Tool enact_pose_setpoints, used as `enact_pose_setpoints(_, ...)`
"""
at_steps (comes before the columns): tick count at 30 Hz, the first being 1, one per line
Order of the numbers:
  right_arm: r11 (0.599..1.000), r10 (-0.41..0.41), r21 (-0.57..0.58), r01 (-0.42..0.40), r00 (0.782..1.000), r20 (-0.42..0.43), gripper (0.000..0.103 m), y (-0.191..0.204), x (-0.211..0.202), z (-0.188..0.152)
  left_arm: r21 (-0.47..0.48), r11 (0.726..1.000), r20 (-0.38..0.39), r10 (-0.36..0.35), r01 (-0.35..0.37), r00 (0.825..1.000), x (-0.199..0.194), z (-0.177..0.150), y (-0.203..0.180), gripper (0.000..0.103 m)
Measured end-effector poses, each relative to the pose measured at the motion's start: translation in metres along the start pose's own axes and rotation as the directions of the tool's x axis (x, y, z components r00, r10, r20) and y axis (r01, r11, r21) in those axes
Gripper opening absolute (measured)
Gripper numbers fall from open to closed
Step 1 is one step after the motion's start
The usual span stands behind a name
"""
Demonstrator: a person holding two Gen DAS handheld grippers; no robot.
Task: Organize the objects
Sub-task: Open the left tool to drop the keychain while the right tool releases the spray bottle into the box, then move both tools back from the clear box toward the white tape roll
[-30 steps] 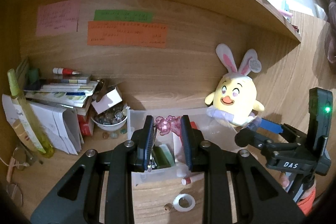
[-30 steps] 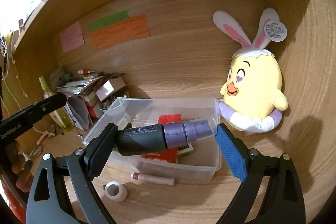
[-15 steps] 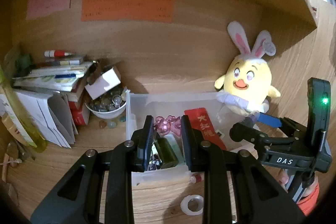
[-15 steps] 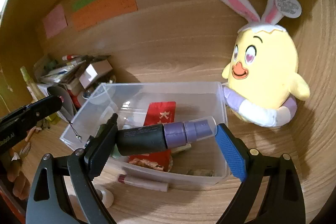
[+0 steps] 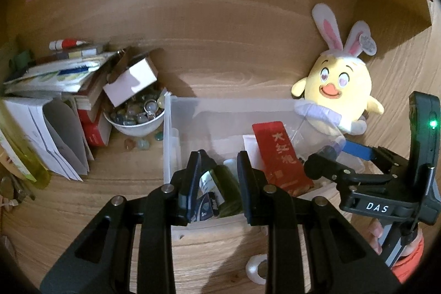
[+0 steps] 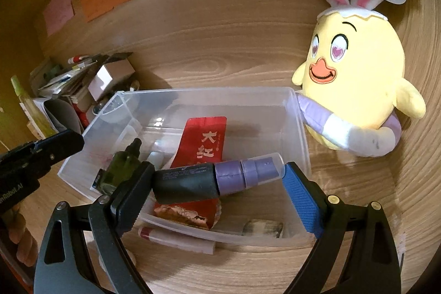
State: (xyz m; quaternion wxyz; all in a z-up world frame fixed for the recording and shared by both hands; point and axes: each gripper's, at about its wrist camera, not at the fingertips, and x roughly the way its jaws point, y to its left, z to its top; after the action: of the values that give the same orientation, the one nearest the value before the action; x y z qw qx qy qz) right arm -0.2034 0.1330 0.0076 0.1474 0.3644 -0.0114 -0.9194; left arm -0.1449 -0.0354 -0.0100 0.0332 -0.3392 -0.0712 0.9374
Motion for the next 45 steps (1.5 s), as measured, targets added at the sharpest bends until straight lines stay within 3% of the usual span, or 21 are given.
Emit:
enact_pose_setpoints(4,1.000,-0.013,-0.003,0.013,1.000,-0.006,0.092,0.000,0.003,-0.001,0.010,1.000,-0.024,-0.008,0.008,1.000,0.004,-0.002,-0.002,0.026)
enact_pose_setpoints(6,1.000,-0.021,-0.009,0.021,1.000,-0.006,0.092,0.001,0.005,-0.001,0.019,1.000,-0.026,-0.004,0.004,1.000,0.004,-0.002,-0.004,0.033)
enact_pose_setpoints(8,1.000,-0.028,-0.014,0.028,1.000,-0.006,0.092,0.002,0.005,-0.001,0.027,1.000,-0.018,0.001,-0.001,1.000,0.001,-0.003,-0.006,0.050)
enact_pose_setpoints(9,0.999,-0.033,-0.019,0.033,0.999,-0.005,0.092,0.003,0.006,-0.001,0.033,0.999,-0.006,0.005,-0.005,1.000,-0.002,-0.003,-0.007,0.053)
enact_pose_setpoints(17,0.996,-0.070,-0.057,0.069,0.997,-0.014,0.093,0.008,0.009,-0.002,0.067,0.997,0.032,0.022,-0.024,0.999,-0.019,-0.006,-0.013,0.068)
enact_pose_setpoints(26,0.994,-0.069,-0.081,0.067,0.997,-0.022,0.093,0.011,0.005,-0.002,0.032,0.999,0.023,0.032,-0.032,0.999,-0.030,-0.015,-0.002,0.083)
enact_pose_setpoints(32,0.994,-0.061,-0.095,0.060,0.998,-0.005,0.094,0.017,-0.007,-0.005,0.019,0.999,0.018,0.042,-0.042,0.999,-0.041,-0.024,0.008,0.085)
enact_pose_setpoints(35,0.995,-0.043,-0.094,0.043,0.999,0.003,0.094,0.020,-0.015,-0.007,0.017,0.999,0.016,0.048,-0.049,0.999,-0.045,-0.028,0.011,0.091)
enact_pose_setpoints(45,0.992,0.004,-0.123,0.000,1.000,0.031,0.096,0.033,-0.043,-0.020,0.032,0.997,-0.009,0.065,-0.065,0.998,-0.050,-0.045,0.016,0.091)
